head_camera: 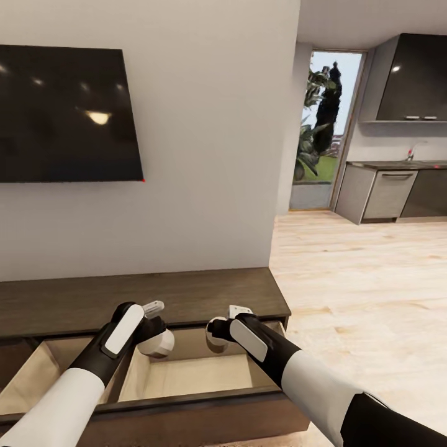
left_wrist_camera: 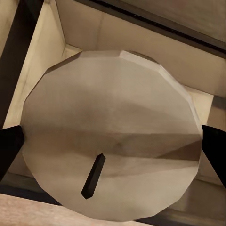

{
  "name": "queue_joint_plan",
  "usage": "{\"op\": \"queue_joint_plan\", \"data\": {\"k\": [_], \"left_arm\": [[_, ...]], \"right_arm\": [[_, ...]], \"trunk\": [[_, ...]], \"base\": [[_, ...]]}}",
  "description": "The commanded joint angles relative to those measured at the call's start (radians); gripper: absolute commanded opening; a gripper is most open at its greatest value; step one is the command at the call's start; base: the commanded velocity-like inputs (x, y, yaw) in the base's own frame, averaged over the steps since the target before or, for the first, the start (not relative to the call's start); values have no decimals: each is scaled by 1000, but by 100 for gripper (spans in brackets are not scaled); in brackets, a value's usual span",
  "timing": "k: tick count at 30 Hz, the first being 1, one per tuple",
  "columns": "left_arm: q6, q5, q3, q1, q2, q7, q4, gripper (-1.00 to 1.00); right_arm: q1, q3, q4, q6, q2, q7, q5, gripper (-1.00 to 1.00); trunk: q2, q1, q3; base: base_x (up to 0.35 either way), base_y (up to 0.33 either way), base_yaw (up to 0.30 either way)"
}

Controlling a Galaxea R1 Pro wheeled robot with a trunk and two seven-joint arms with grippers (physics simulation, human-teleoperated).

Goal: Place each of the two pumpkins and all three candles from the living room inside a cabinet in the living room (use any cabinet), then make sure every cabinet is closed, and position the cauldron so it is next to a table in the living room.

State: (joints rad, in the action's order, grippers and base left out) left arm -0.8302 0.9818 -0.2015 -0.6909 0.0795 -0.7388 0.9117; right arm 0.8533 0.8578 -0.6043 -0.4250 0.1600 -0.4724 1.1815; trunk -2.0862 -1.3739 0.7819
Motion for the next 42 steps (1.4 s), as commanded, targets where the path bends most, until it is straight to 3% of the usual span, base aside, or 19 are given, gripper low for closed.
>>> {"op": "queue_joint_plan", "data": {"k": [1, 36, 40, 42], "left_arm": [[1, 11, -3, -1, 1, -10, 1, -100], [16, 8, -11, -1, -8, -22, 0, -100], [18, 8, -16, -1, -9, -22, 0, -100], [20, 7, -40, -1, -9, -22, 0, -100]], "right_arm": [[1, 4, -2, 1, 0, -9, 6, -100], [1, 9, -2, 5, 2, -9, 4, -100], [1, 9, -2, 25, 6, -9, -43, -100], [1, 9, -2, 35, 7, -9, -55, -100]], "trunk": [[-8, -4, 4], [-253, -138, 114], [-281, -153, 126], [-295, -161, 133]], "base": [[0, 0, 0], [0, 0, 0], [0, 0, 0], [0, 0, 0]]}}
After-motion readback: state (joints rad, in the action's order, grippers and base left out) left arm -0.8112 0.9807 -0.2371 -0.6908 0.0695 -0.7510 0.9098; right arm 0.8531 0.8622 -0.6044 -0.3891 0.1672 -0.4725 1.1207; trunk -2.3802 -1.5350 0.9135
